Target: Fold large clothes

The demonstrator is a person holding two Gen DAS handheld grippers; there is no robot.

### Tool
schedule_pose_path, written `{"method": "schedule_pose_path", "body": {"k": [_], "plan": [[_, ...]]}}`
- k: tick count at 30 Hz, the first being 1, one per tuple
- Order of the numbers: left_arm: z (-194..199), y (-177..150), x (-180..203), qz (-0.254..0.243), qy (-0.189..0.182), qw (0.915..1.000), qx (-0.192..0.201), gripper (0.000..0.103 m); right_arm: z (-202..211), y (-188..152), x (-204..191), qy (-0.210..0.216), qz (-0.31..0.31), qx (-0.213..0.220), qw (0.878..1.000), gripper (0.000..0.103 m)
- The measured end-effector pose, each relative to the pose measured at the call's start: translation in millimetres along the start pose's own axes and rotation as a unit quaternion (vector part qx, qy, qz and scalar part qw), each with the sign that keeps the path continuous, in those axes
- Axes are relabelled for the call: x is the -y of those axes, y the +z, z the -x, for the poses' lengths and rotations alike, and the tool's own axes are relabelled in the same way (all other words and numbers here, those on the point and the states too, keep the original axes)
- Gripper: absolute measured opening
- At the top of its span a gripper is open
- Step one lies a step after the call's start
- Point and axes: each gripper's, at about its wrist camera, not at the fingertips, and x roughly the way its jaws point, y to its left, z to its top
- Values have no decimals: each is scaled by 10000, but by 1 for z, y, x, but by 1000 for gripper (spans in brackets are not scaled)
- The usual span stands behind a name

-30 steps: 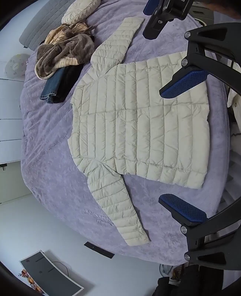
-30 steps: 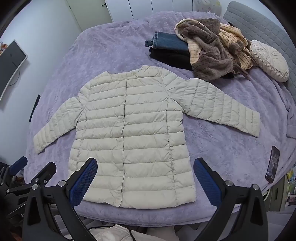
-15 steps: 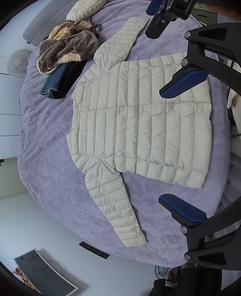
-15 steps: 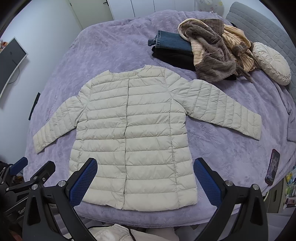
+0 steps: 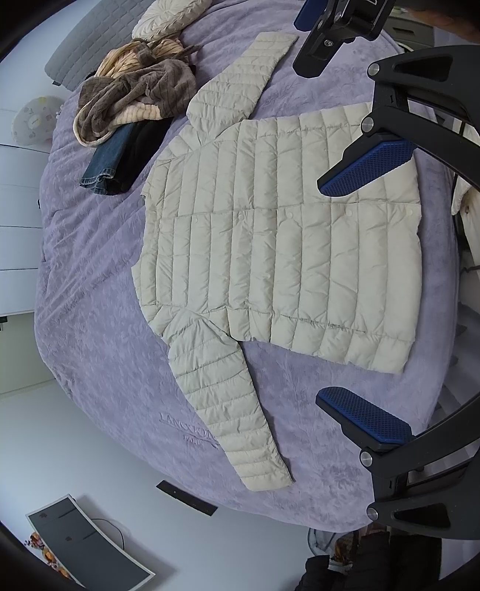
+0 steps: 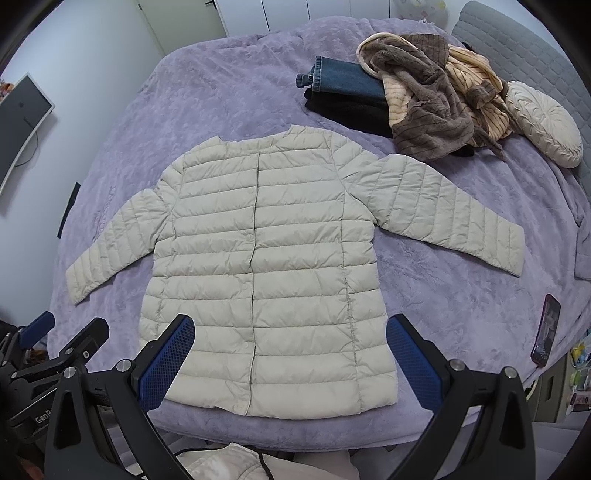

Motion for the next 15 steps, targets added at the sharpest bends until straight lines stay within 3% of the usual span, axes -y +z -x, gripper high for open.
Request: {"method": "schedule_pose_path", "body": {"k": [15], "plan": [[1, 3, -1, 18, 22, 10000, 11, 103, 2, 0, -3, -17, 29, -6, 10000, 103]]}}
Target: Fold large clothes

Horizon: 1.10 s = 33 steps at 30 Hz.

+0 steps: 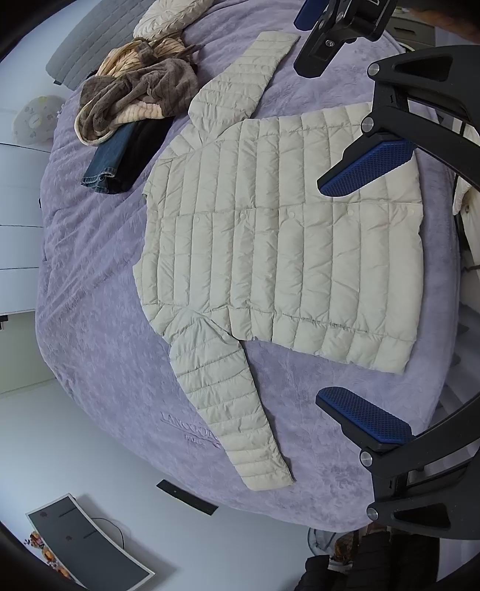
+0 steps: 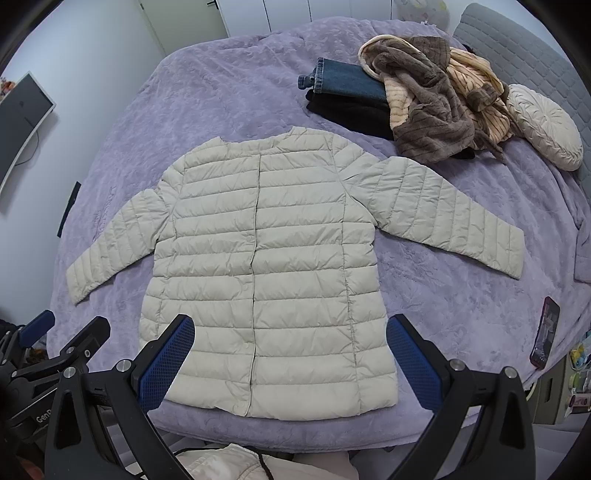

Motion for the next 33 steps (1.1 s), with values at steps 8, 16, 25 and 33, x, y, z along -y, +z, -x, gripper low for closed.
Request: {"method": "schedule_pose_path", "body": {"k": [8, 16, 25, 33], "plan": [[-1, 0, -1, 20, 27, 10000, -6, 103, 0, 0, -1, -7, 7, -19, 10000, 103], [-2, 0, -2, 16, 52, 10000, -10, 103, -1, -1, -3, -53, 31, -53, 10000, 103], [-3, -3, -4, 12, 61, 10000, -6, 103, -1, -1, -4, -60, 41, -65, 10000, 103], [-4, -4, -5, 10, 72, 10000, -1, 103, -1, -2, -5, -66, 52, -69, 9999, 103]]}}
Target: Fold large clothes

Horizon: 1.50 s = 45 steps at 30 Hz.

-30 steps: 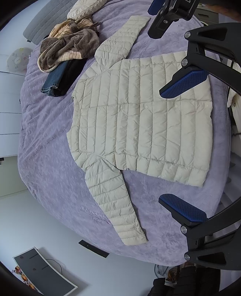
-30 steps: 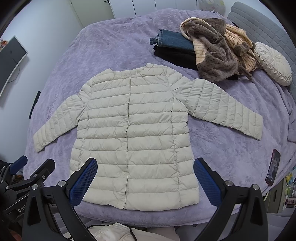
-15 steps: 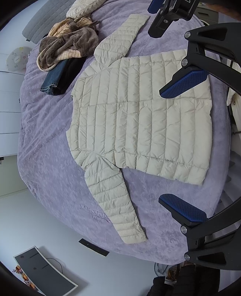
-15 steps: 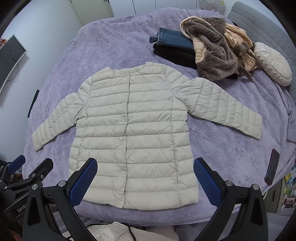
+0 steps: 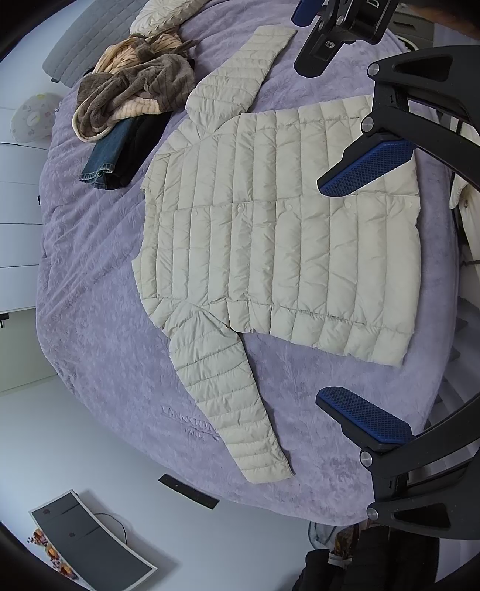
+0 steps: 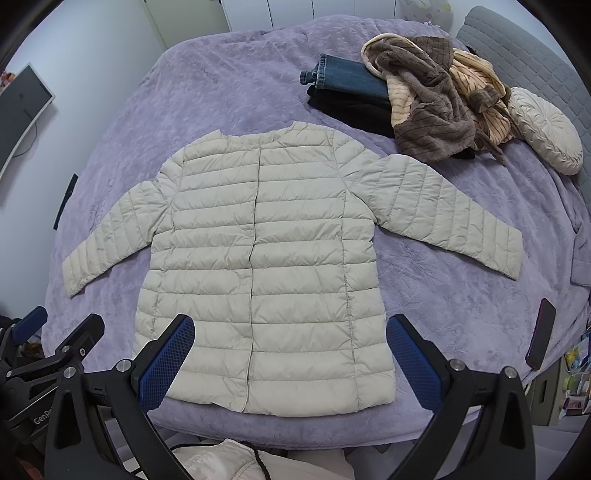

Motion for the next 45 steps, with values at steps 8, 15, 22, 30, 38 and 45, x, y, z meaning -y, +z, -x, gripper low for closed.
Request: {"method": "schedule_pose_path", "body": {"k": [8, 15, 22, 30, 38, 45], "plan": [[-1, -4, -10, 14, 21, 10000, 9, 103, 1, -3, -4, -14, 91, -40, 9999, 103], [-1, -4, -9, -2, 12, 10000, 18, 103, 1, -3, -7, -22, 97, -68, 9999, 103], [0, -5, -8, 30, 21, 10000, 5, 103, 1, -2, -10, -39, 113, -92, 9999, 103], [1, -6, -10, 29, 21, 10000, 2, 103, 0, -3, -13, -50, 159, -116, 9998, 103], [2, -9, -9, 27, 12, 10000, -4, 103, -1, -5, -16, -60, 155, -126, 9998, 103], [-7, -15, -19, 87, -60, 9999, -120, 103, -11, -6, -27, 20, 147, -222, 9996, 103]]}}
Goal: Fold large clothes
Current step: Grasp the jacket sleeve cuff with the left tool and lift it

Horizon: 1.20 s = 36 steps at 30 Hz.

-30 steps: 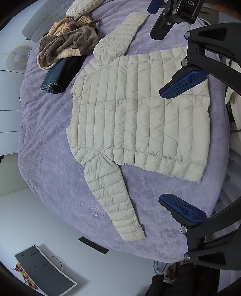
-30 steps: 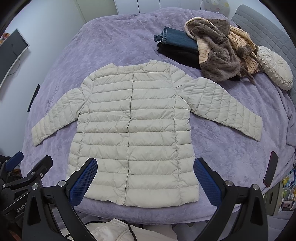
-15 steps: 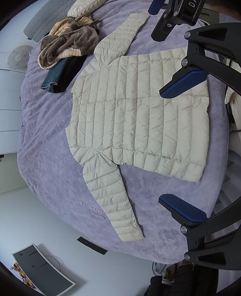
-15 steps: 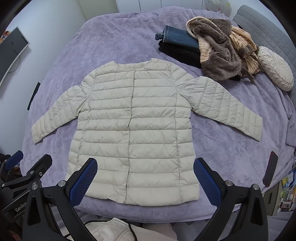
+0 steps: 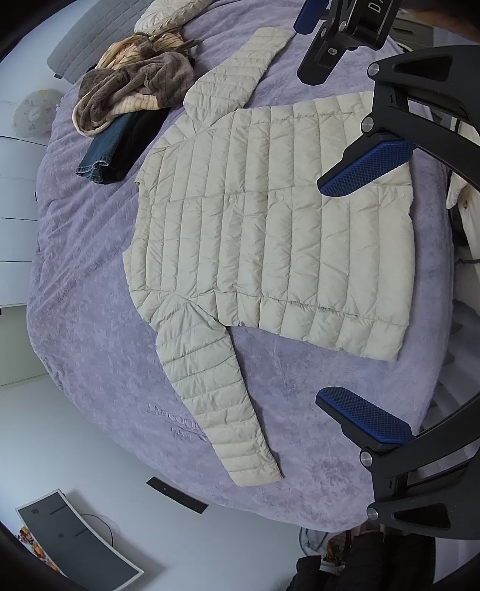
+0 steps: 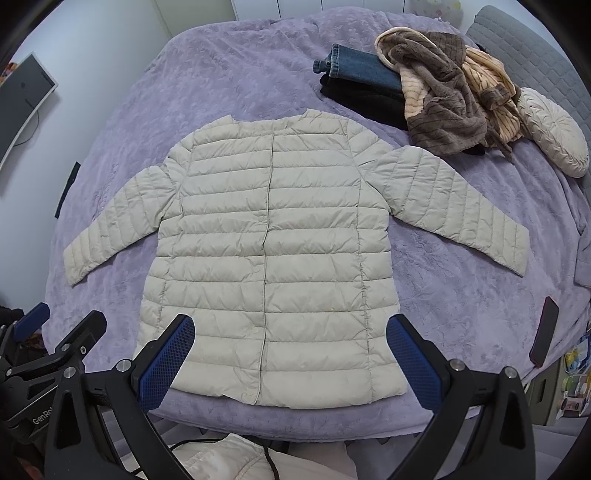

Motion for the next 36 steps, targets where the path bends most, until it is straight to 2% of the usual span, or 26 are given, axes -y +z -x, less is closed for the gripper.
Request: {"method": "schedule_pose_path", "body": {"k": [10, 12, 18, 22, 24, 28, 30, 31, 32, 34, 36], "plan": [[-46, 3, -56, 462, -23, 9984, -329, 103, -39, 2, -44, 291, 269, -303, 9988, 103], [-58, 3, -72, 617, -18, 9975, -348, 103, -55, 1, -57, 466, 383, -503, 9969, 103], [-109, 4, -139, 1291, 92, 9910, -330, 103, -109, 2, -95, 539, 563, -1113, 9907, 103], [-148, 8, -190, 1830, 115, 9827, -273, 103, -140, 17, -125, 639, 790, -1127, 9884, 103], [-167, 9, -213, 2170, -66, 9759, -225, 103, -155, 28, -141, 730, 887, -1087, 9874, 103], [-203, 6, -248, 2891, -553, 9557, -80, 103, -184, 52, -172, 873, 986, -913, 9871, 102], [-220, 5, -258, 3151, -758, 9460, -41, 103, -200, 63, -187, 975, 1030, -813, 9865, 93], [-229, 6, -260, 3249, -844, 9420, -39, 103, -207, 67, -193, 1033, 1065, -765, 9860, 78], [-237, 6, -263, 3336, -923, 9382, -52, 103, -215, 71, -200, 1071, 1107, -748, 9852, 57], [-251, 7, -265, 3474, -1152, 9306, -42, 103, -232, 79, -211, 1168, 1119, -750, 9840, 34], [-263, 9, -266, 3580, -1307, 9245, -42, 103, -243, 88, -222, 1309, 1198, -616, 9822, 31]]}}
